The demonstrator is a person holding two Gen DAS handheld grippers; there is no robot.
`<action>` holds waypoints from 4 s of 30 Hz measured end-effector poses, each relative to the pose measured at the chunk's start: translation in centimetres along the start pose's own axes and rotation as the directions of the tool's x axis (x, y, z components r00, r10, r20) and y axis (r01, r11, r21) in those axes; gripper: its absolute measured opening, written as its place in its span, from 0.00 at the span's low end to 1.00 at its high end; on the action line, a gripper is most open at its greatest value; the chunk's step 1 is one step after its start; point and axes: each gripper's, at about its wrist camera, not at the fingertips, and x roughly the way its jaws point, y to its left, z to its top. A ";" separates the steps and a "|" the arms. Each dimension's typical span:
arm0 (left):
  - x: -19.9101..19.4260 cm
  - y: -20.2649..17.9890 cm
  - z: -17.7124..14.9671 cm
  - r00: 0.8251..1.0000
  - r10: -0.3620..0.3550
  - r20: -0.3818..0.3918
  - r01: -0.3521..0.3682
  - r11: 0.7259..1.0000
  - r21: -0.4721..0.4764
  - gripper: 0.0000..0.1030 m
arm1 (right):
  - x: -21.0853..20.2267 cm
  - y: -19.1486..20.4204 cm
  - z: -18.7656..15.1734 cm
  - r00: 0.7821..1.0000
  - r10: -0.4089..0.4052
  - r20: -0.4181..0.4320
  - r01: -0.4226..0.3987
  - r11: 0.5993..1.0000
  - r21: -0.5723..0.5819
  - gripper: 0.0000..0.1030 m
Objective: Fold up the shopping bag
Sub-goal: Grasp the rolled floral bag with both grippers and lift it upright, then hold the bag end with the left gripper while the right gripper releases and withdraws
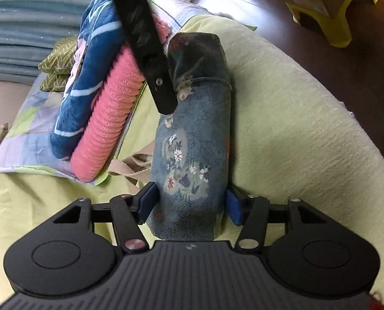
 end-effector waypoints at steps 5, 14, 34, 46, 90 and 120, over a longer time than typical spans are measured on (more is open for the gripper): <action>-0.1 0.2 -0.2 1.000 -0.002 0.016 0.002 1.000 -0.022 0.56 | -0.7 2.5 -3.7 0.989 -0.086 0.118 0.124 0.920 -0.373 0.64; -0.5 0.7 -0.6 0.999 -0.027 0.044 0.029 0.998 -0.059 0.57 | 1.5 6.6 -10.4 0.928 -0.156 0.338 0.372 0.369 -0.852 0.64; -4.7 1.5 -0.9 0.983 -0.162 0.084 0.181 0.935 -0.304 0.58 | -0.1 6.9 -6.1 0.997 -0.008 0.076 0.061 0.685 -0.726 0.48; -6.8 3.7 -2.3 0.948 -0.285 0.141 0.318 0.844 -0.432 0.58 | -1.7 3.0 -2.2 0.955 0.255 -0.148 -0.292 0.891 -0.347 0.48; -0.4 11.3 -4.2 0.967 -0.230 0.105 0.243 0.728 -0.641 0.27 | 5.5 -7.4 1.7 0.980 0.180 -0.087 -0.098 0.812 0.575 0.63; 0.3 11.4 -5.0 0.965 -0.221 0.141 0.257 0.690 -0.677 0.27 | 2.7 1.5 -1.2 0.943 -0.291 0.163 0.263 0.949 0.174 0.18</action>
